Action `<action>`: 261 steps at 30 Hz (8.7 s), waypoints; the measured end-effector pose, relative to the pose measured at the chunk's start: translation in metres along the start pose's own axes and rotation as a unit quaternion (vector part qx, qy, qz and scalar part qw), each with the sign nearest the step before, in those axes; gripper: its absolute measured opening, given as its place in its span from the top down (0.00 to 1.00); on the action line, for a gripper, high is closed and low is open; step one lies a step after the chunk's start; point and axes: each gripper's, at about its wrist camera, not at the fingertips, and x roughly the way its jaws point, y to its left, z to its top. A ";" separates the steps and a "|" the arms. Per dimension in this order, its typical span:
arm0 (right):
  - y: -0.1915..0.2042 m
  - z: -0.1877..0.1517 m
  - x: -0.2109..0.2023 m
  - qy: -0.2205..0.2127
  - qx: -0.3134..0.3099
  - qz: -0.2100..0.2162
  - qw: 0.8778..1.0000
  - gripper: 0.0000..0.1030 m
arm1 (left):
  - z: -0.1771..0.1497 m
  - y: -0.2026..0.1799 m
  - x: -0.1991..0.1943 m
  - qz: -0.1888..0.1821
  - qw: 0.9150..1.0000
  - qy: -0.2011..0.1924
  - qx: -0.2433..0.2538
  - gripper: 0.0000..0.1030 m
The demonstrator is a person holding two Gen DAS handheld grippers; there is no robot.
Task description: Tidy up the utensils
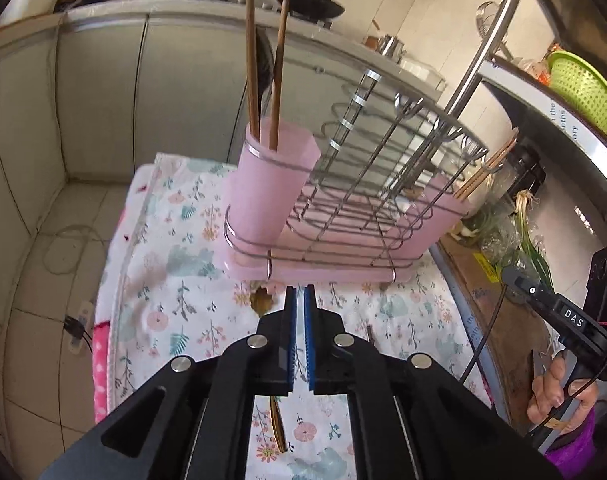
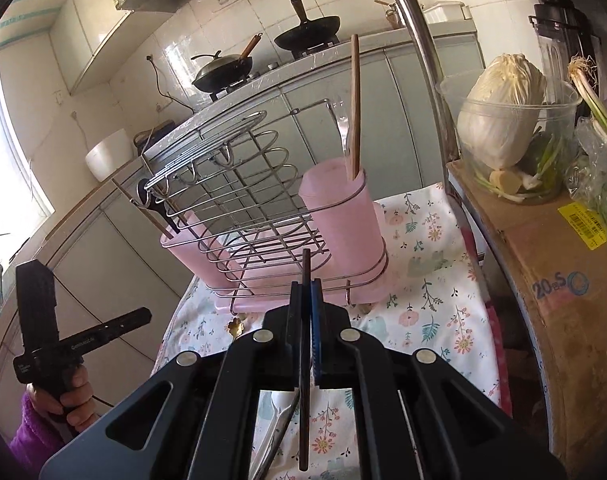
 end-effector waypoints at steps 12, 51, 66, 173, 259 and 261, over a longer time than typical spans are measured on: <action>-0.009 -0.010 0.020 0.034 0.009 0.003 0.999 0.95 | 0.003 0.012 0.126 0.063 0.976 0.210 -0.009 0.79; 0.013 0.050 -0.029 -0.076 -0.022 0.011 0.997 0.95 | 0.049 -0.037 -0.067 -0.022 0.984 -0.176 0.018 0.98; 0.028 0.133 -0.029 -0.213 -0.063 -0.022 0.975 0.95 | 0.125 -0.046 -0.072 0.024 0.946 -0.325 0.006 0.98; -0.027 0.015 0.034 0.031 0.059 -0.029 0.997 0.69 | 0.018 0.017 -0.008 0.045 0.989 -0.128 -0.058 0.59; -0.003 -0.008 0.025 0.052 0.028 0.007 0.998 0.97 | 0.009 -0.032 -0.009 -0.077 0.997 -0.015 -0.020 0.98; -0.012 -0.010 0.038 0.094 0.042 0.001 0.995 0.97 | 0.009 -0.027 -0.012 -0.080 0.996 -0.018 -0.020 0.98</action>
